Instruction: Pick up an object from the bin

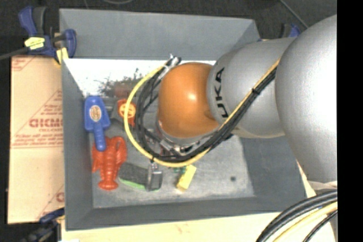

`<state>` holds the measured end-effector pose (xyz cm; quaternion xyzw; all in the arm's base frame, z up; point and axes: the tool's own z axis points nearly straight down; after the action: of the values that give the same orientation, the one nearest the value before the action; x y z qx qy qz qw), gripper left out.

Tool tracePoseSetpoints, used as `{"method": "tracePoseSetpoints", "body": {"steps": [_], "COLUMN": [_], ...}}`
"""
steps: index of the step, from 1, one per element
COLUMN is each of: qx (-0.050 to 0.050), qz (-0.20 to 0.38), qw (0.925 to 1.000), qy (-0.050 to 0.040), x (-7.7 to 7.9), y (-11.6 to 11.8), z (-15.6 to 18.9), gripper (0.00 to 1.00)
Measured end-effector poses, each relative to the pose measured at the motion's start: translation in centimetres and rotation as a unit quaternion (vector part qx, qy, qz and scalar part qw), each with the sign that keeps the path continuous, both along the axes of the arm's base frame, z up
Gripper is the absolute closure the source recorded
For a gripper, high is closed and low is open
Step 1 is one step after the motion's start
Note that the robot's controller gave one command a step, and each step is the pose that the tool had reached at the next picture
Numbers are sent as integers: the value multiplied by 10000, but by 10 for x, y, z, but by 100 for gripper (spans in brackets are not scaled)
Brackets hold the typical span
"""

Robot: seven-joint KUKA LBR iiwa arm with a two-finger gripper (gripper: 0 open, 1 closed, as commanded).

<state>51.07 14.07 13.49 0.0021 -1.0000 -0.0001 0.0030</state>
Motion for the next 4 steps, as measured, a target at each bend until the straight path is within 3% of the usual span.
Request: {"method": "tracePoseSetpoints", "body": {"steps": [2,3,4], "qx": [-1,7,4], "qz": [306,465,67], "qw": [9995,9989,10000], "qy": [-42,-50,-36], "x": [0,-8,-4], "y": [-1,-4,-23], "z": [10,28,24], "gripper": [0,0,0]}}
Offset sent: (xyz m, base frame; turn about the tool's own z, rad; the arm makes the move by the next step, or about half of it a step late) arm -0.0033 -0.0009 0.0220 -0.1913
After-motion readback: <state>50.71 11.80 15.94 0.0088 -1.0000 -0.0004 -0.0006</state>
